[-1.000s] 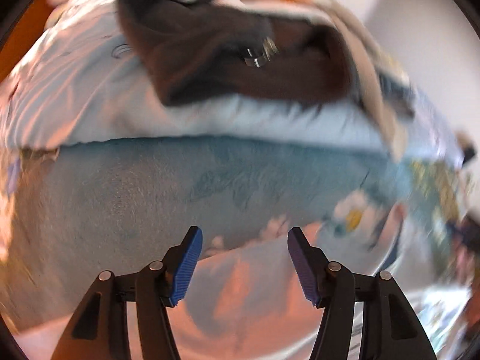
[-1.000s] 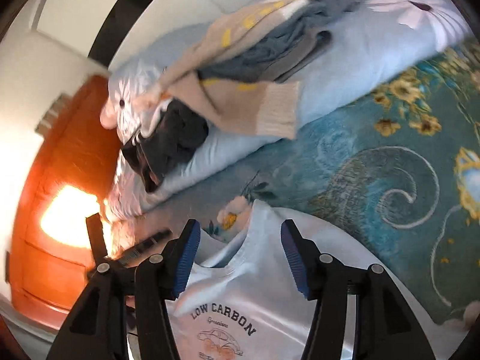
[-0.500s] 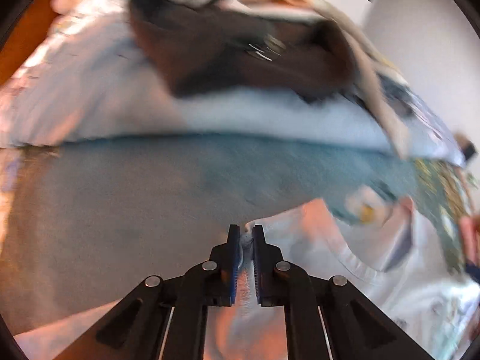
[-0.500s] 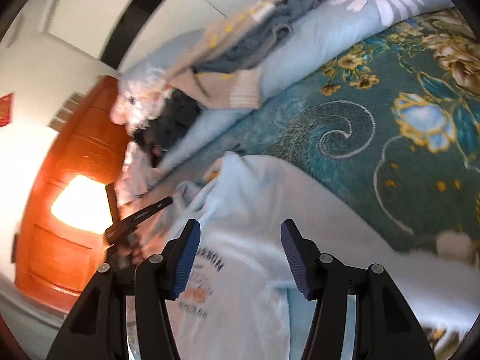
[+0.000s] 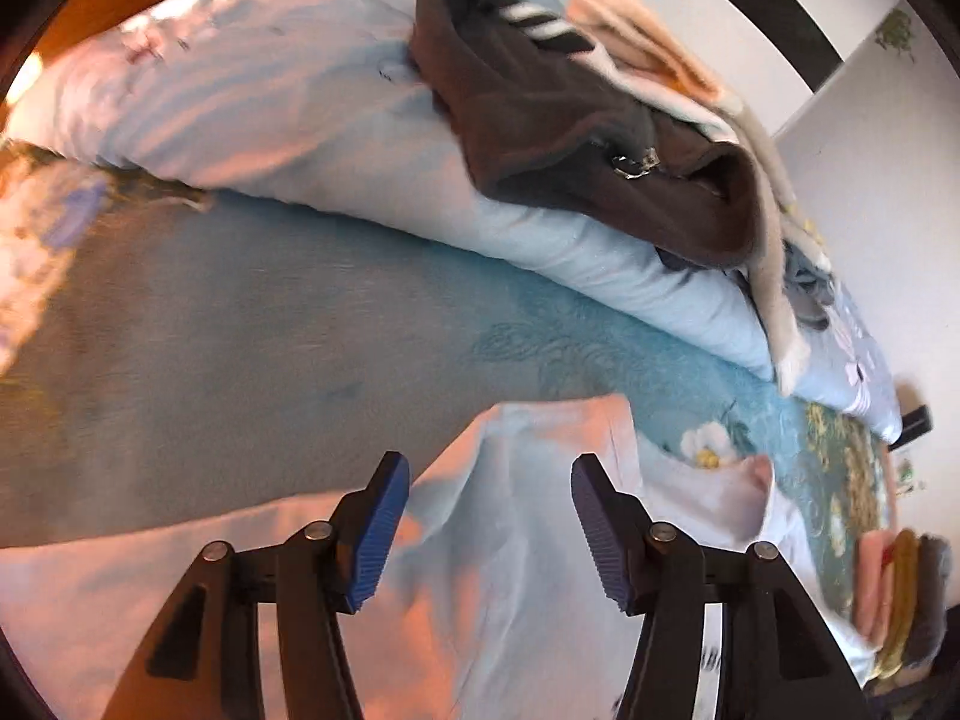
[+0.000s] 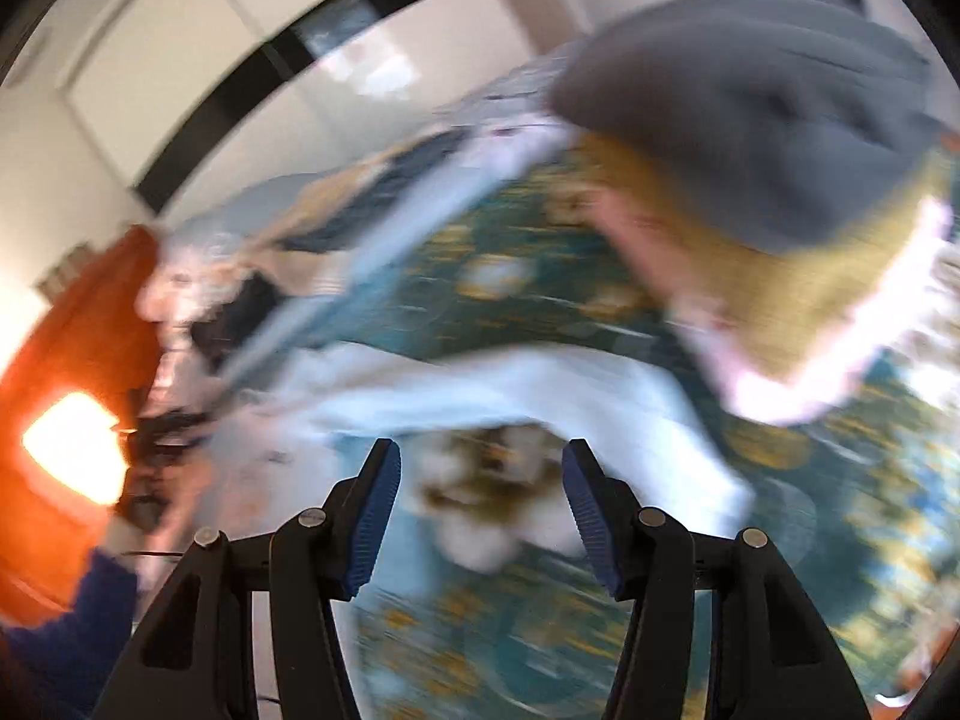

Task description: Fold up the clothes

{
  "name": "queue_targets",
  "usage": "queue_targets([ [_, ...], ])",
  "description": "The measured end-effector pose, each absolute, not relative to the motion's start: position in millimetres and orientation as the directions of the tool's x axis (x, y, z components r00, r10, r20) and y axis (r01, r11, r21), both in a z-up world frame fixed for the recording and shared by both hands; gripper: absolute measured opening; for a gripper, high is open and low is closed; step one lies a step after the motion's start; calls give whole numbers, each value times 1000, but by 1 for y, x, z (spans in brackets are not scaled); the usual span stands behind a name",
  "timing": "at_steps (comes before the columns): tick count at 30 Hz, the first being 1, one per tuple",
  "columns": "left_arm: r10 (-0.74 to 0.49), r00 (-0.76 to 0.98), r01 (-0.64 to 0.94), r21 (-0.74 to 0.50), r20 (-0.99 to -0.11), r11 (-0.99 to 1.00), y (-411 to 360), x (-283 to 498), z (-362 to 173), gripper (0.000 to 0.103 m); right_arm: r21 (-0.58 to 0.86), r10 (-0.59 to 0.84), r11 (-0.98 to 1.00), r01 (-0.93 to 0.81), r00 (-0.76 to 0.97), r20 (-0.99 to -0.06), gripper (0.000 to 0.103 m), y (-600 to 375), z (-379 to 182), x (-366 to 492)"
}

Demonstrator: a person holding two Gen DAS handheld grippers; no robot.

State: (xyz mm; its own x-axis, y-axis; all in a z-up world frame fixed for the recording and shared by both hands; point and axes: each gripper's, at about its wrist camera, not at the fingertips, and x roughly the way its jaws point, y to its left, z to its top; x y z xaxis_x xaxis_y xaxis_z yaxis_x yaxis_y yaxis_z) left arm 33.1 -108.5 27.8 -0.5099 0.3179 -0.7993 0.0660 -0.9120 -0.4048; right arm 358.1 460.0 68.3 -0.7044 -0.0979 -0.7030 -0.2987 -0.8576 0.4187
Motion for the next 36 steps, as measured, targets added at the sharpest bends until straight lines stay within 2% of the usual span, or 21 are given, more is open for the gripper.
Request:
queue_targets([
  [1,319,-526,60,-409,-788,-910,-113,44,34,61,394,-58,-854,-341,-690,-722,58,467,63,368],
  [3,359,-543,54,-458,-759,-888,-111,59,41,70,365,0,-828,-426,-651,-759,58,479,46,383],
  [6,455,-535,35,-556,-712,-830,-115,99,36,72,422,-23,-771,-476,-642,-767,58,492,24,393],
  [12,554,-516,18,-655,-653,-755,-109,153,22,72,637,-164,-602,-481,-706,-689,58,498,-9,402],
  [18,605,-526,53,-733,-598,-678,-113,186,9,72,746,-135,-476,-465,-800,-585,58,509,-19,410],
  [19,614,-523,58,-744,-591,-666,-113,189,8,72,766,-142,-456,-453,-813,-565,54,508,-21,412],
  [20,619,-519,64,-749,-589,-659,-112,190,6,72,796,-157,-422,-433,-830,-535,38,508,-24,414],
  [21,623,-515,70,-753,-589,-654,-111,191,3,72,828,-176,-376,-416,-845,-504,31,510,-29,415],
  [23,630,-507,78,-760,-588,-645,-110,192,-1,72,866,-178,-301,-400,-868,-463,10,513,-35,419],
  [26,641,-504,83,-771,-579,-631,-112,195,-3,72,862,-113,-303,-407,-883,-456,6,521,-24,426],
  [28,639,-509,83,-771,-577,-631,-115,198,-1,72,845,-54,-349,-406,-891,-450,5,530,1,432],
  [31,632,-519,82,-769,-575,-634,-120,202,2,72,837,-39,-404,-370,-907,-420,5,534,37,435],
  [36,649,-514,72,-783,-560,-618,-119,203,2,72,709,-51,-600,-370,-867,-496,5,506,92,399],
])
